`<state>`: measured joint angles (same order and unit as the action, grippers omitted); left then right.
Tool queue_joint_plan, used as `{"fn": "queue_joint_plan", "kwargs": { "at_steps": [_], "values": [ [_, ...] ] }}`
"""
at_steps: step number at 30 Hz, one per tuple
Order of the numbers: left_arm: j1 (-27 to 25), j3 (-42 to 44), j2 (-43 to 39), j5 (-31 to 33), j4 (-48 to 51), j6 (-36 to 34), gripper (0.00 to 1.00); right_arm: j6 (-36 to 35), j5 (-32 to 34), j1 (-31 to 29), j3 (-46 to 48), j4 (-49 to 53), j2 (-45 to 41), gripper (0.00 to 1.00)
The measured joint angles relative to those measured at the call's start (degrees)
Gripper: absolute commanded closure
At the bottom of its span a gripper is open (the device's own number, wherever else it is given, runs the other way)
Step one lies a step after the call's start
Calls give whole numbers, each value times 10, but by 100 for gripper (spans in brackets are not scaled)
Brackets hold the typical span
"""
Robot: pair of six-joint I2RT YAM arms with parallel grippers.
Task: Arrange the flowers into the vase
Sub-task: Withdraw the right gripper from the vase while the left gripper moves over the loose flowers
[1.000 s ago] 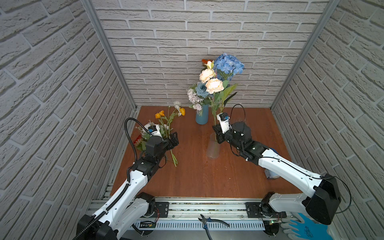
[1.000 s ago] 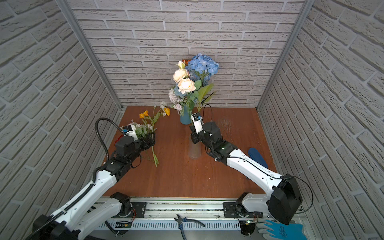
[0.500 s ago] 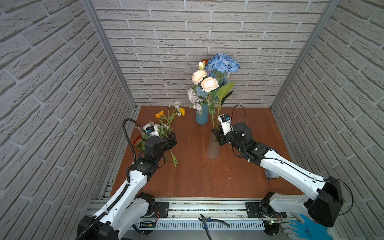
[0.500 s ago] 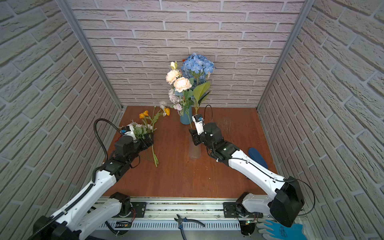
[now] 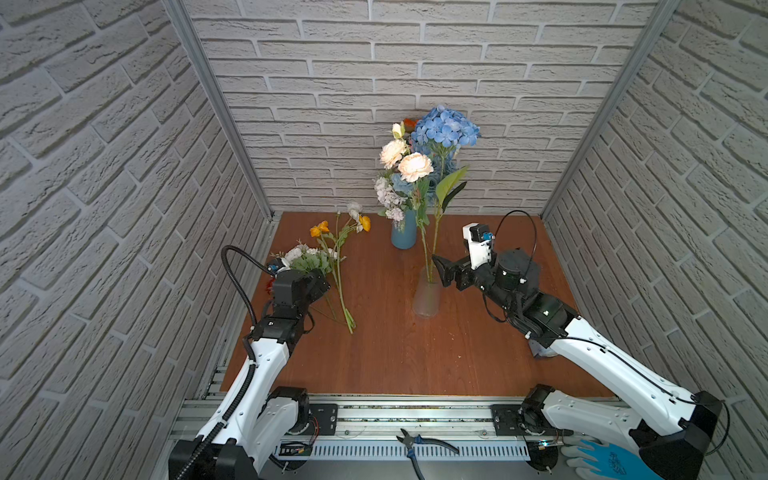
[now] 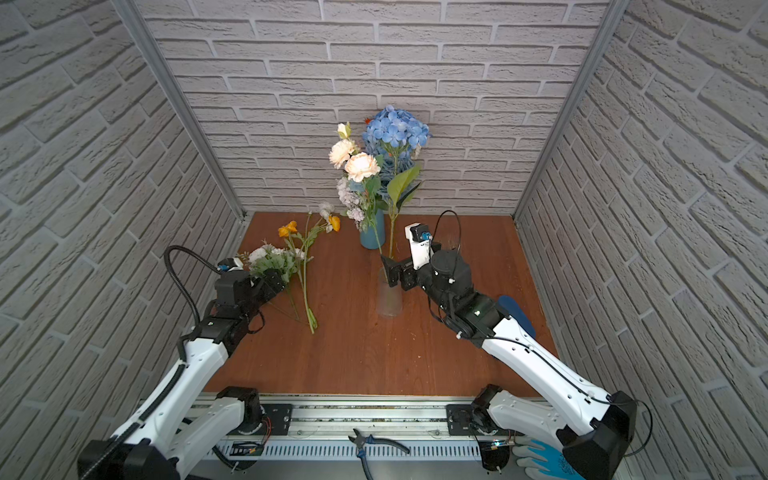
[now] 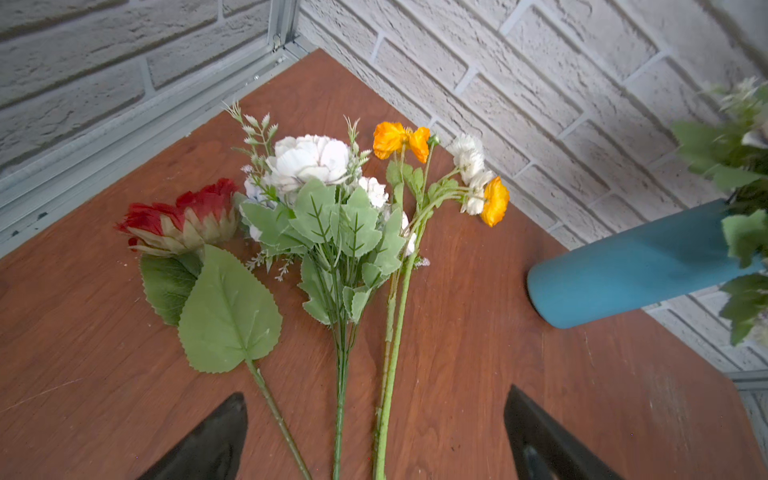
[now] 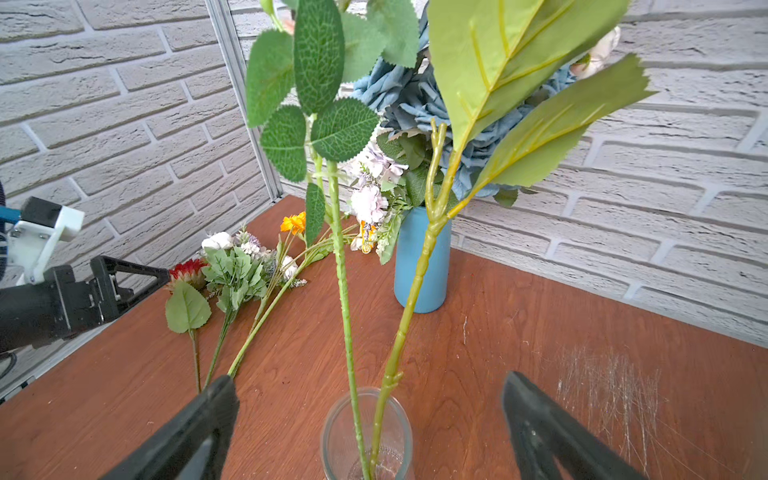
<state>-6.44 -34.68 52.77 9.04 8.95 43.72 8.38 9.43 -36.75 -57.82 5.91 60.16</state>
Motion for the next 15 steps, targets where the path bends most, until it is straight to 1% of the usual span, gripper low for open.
{"fn": "queue_joint_plan", "kwargs": {
  "at_steps": [4, 10, 15],
  "values": [
    [1, -6, 35, -7, 1, -3, 18, 3, 5, 0, 3, 5, 0, 0],
    [7, -2, 66, -6, -3, -4, 29, 5, 12, 0, 12, 13, 0, 0],
    [9, 8, 99, -15, -16, -4, 30, 13, 12, 0, 13, 25, 5, 0]
  ]
}}
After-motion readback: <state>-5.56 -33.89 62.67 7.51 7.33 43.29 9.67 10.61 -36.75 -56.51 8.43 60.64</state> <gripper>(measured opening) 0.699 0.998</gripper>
